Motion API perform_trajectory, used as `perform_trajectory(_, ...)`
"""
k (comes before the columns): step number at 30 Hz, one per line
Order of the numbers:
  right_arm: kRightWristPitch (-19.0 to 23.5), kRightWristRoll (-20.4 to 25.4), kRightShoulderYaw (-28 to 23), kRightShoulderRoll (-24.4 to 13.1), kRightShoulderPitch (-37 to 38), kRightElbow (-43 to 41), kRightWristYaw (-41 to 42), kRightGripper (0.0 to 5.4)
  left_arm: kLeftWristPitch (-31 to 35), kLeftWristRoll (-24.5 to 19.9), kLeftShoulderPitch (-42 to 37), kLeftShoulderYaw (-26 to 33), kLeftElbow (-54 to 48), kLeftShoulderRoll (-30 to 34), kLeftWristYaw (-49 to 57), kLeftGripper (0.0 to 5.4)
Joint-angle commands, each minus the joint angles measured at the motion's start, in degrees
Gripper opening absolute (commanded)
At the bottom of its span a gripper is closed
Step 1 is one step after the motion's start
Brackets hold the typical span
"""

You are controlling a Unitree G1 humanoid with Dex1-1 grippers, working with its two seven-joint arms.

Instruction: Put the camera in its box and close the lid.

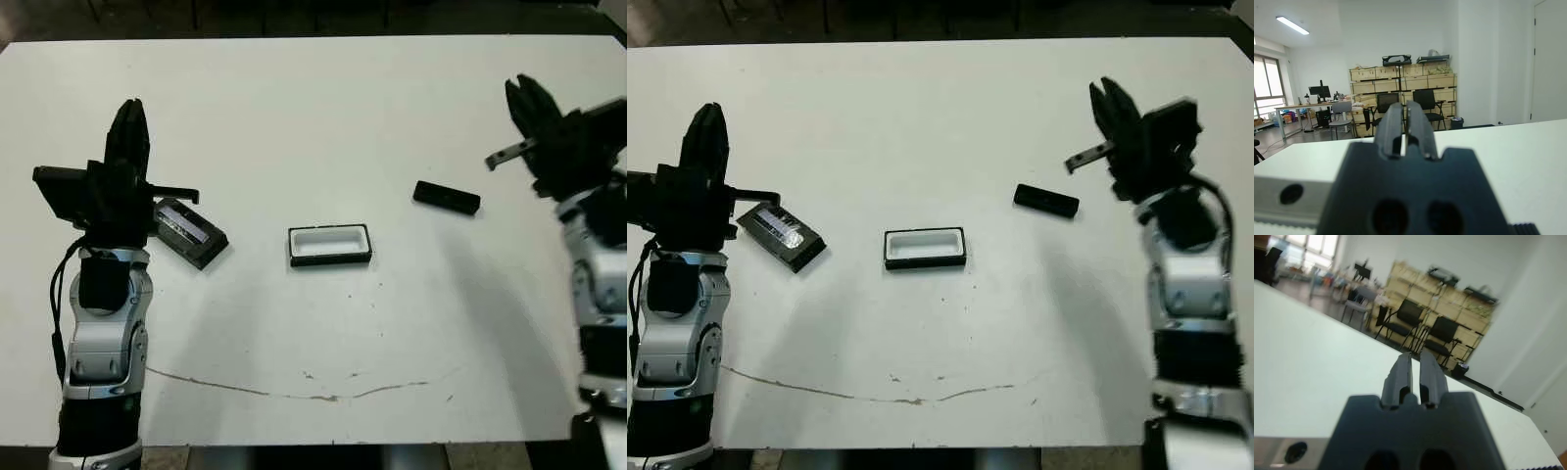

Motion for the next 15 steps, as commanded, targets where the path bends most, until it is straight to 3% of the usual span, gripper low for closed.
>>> perform_trajectory(1, 2.3, 0.68, 1.29, -3.38, -3.18, 5.3, 6.02, 0.0, 0.77, 0.23, 1.19, 0.08, 0.0, 0.2, 0.2, 0.01)
perform_trajectory(5, -0.19, -0.64, 2.89, -4.62, -6.3, 10.97, 9.57, 0.0, 0.58, 0.7, 1.17, 0.13, 0.02, 0.48, 0.28, 0.01)
perform_trajectory(15, -6.57, -11.46, 9.31, -7.5, -14.91, 24.86, 9.55, 0.0, 0.01, 0.13, 1.02, 0.83, 0.49, 0.57, -0.16, 0.01)
